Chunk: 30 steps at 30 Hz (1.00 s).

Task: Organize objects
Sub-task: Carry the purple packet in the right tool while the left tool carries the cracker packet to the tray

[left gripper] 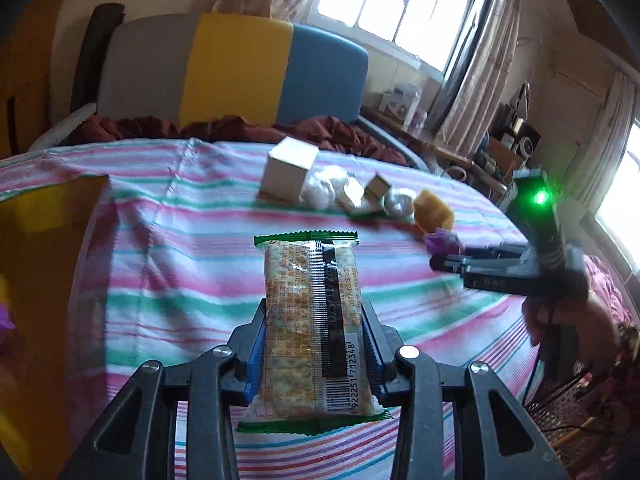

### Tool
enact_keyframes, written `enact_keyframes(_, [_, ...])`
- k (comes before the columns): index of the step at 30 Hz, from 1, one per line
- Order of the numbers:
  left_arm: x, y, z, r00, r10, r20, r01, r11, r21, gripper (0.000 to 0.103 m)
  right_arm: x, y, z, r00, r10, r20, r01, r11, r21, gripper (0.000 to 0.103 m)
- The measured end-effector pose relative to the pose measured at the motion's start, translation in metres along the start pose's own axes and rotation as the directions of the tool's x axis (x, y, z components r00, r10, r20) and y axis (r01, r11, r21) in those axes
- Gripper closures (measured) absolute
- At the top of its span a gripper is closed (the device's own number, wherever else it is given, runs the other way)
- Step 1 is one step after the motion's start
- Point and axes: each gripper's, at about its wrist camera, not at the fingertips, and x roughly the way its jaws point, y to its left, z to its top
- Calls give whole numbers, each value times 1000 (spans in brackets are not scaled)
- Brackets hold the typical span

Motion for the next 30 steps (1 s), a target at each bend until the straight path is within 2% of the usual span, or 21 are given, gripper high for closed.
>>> enact_keyframes(2, [-12,7,9,999,1,35,0,1000,-24,62,-1,1,0,1000,-1,4,1,1000,-2,51])
enact_keyframes(6, [-36,28,23,994,50,101,-42,997,-71,62,-3,4,1,1000,-11,11,11,1000,-7,51])
enact_keyframes(10, [-54,54,27,978,151,147,-136,985,-108,62,-4,6,1,1000,-21,16,21,1000,-9,51])
enact_keyframes(13, [-57,76,25,971,204,126,-182,970,-163,62,-7,10,0,999,-29,29,29,999,-19,51])
enact_keyframes(18, [-49,107,22,970,237,58,-215,944,-251,62,-10,17,0,999,-31,42,33,999,-44,51])
enact_keyframes(24, [-37,131,21,968,250,-25,-245,918,-311,62,-11,23,1,999,-28,45,31,998,-60,51])
enact_keyframes(27, [-37,140,17,972,230,-39,-229,906,-356,62,-9,25,0,999,-26,42,29,998,-62,51])
enact_keyframes(30, [-36,142,17,971,236,-50,-238,905,-352,62,-10,26,1,999,-24,45,27,998,-64,51])
